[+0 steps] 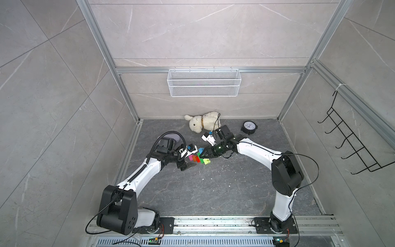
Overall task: Assemble the letter y with lego
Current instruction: Place the lego brick at the center of the board.
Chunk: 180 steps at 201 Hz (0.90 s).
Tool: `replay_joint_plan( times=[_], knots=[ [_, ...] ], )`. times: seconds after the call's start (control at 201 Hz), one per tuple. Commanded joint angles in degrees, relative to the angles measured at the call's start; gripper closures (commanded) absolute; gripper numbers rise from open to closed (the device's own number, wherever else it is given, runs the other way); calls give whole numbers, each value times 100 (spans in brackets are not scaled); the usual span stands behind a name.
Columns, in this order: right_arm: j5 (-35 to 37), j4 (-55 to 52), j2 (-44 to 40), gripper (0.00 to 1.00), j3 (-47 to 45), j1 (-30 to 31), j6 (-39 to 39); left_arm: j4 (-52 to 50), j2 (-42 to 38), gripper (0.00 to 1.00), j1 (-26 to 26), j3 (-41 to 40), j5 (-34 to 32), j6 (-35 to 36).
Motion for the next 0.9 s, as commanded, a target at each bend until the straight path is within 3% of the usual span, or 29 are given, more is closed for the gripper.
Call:
replay_joint_plan(
  times=[0.0, 0.891],
  knots=[
    [-169, 143, -194, 81, -28, -41, 176, 210, 76, 12, -98, 42, 61, 93],
    [-321, 370, -204, 81, -53, -71, 463, 864, 345, 13, -459, 40, -116, -440]
  ],
)
